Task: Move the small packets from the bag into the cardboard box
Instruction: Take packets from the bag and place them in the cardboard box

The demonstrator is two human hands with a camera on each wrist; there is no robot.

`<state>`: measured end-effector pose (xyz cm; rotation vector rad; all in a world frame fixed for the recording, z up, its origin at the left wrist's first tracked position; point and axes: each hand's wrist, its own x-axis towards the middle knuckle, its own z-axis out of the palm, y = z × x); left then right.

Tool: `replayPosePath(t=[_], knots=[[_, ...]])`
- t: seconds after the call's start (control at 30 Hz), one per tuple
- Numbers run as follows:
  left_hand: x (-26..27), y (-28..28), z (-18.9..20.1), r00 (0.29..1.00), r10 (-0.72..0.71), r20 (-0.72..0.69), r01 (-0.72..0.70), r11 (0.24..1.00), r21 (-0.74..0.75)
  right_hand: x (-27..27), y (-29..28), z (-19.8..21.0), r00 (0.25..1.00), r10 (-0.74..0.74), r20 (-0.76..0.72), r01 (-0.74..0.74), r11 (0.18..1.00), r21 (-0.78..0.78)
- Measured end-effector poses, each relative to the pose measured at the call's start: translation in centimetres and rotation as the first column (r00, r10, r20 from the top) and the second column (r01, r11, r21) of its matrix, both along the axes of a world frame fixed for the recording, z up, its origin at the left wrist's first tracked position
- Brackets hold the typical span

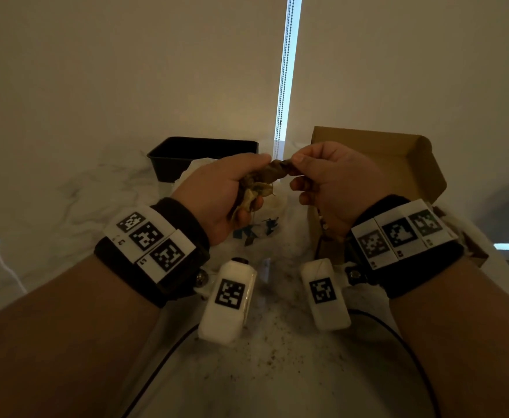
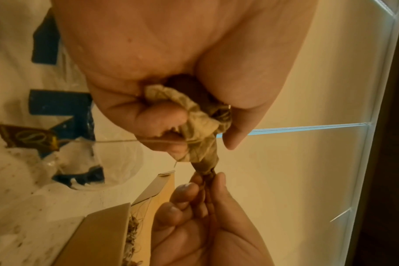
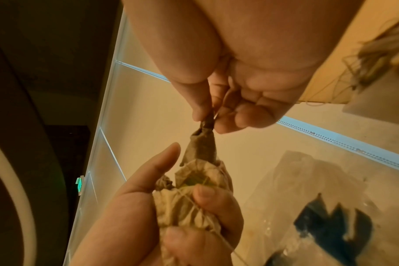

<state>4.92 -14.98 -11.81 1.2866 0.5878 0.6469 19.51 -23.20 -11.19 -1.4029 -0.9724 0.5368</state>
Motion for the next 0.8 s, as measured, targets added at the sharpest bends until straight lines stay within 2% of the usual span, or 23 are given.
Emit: replayPosePath(t=[0.1, 0.27, 0.47, 0.7, 0.8], knots=[[-0.08, 0.18, -0.02, 1.0, 0.01, -0.015, -0.01, 1.0, 0.029, 0.12, 0.06, -0.06, 0.999, -0.039, -0.011, 0.04, 0.998, 0.042], [0.08, 0.66, -0.52, 0.995, -0.008, -0.095, 0.027, 0.981, 0.192, 0.09, 0.09, 0.1, 0.999, -0.036, -0.003, 0.037, 0.998, 0.048], [0.06, 0.13, -0.26, 0.993, 0.005, -0.121, 0.028, 0.962, 0.273, -0.16, -0.14, 0.29, 0.999, 0.016, 0.028, -0.017, 1.0, 0.026], [0.04, -0.03, -0.31, 0.988, 0.016, -0.155, 0.036, 0.946, 0.324, -0.01, -0.35, 0.47, 0.995, -0.013, 0.098, 0.01, 0.999, 0.03], [0.08, -0.21, -0.22, 0.992, 0.01, -0.123, 0.034, 0.935, 0.353, 0.01, -0.48, 0.59, 0.994, -0.01, 0.107, 0.007, 1.0, 0.029]])
